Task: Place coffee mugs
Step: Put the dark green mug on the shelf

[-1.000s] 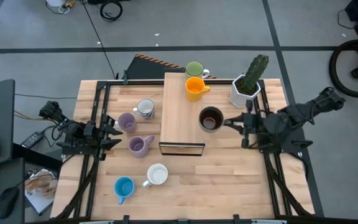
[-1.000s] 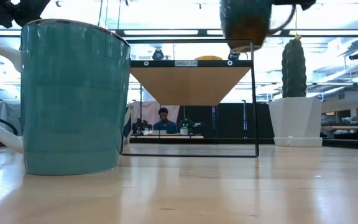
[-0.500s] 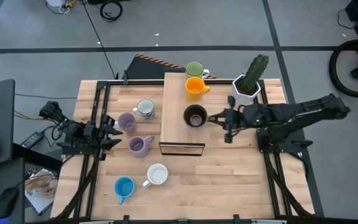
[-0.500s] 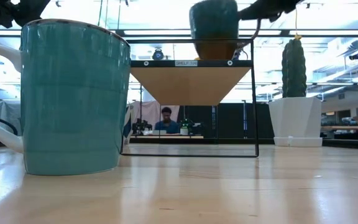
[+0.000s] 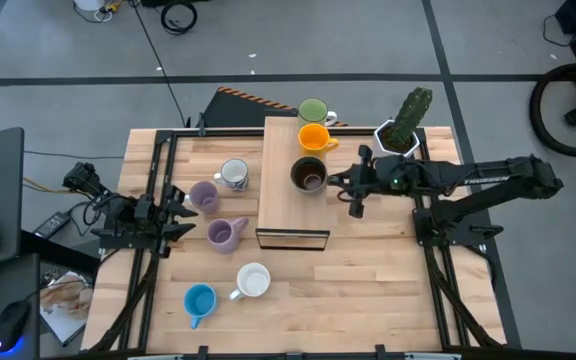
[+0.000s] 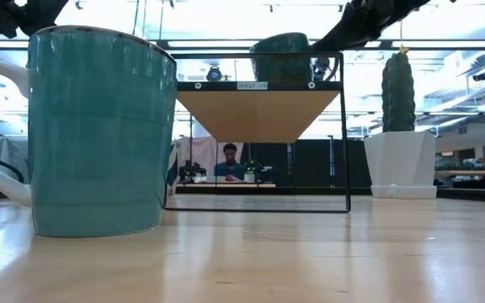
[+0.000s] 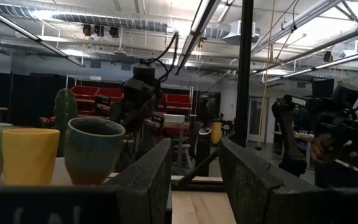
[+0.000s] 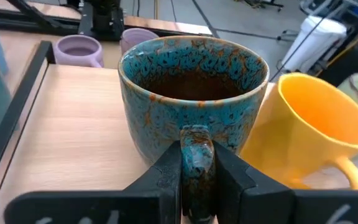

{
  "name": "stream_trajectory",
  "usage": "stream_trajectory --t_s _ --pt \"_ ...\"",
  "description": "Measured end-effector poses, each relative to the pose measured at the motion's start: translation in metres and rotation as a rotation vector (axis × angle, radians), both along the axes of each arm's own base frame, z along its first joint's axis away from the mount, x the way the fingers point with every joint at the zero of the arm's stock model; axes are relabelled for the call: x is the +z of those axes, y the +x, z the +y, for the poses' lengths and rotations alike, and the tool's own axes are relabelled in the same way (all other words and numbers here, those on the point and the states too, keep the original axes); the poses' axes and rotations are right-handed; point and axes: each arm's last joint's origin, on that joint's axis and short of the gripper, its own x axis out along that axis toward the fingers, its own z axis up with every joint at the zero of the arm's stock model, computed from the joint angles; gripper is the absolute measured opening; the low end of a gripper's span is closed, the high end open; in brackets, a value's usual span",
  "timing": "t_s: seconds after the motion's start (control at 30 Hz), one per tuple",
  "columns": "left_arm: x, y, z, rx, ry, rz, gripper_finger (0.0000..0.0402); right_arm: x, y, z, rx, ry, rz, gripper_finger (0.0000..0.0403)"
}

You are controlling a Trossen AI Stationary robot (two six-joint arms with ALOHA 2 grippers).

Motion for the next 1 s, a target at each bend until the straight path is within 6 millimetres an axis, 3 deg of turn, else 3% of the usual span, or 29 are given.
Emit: stream_trajectory --t_s 0.4,1.0 --pt "0.0 0.0 0.0 0.0 0.003 0.004 0.0139 0.0 -0.001 -0.014 -0.042 0.095 -0.026 0.0091" --pt "0.0 0.0 0.0 0.0 0.003 0.004 0.0139 -0.009 -0.007 -0.029 -0.09 0.104 0.081 0.0093"
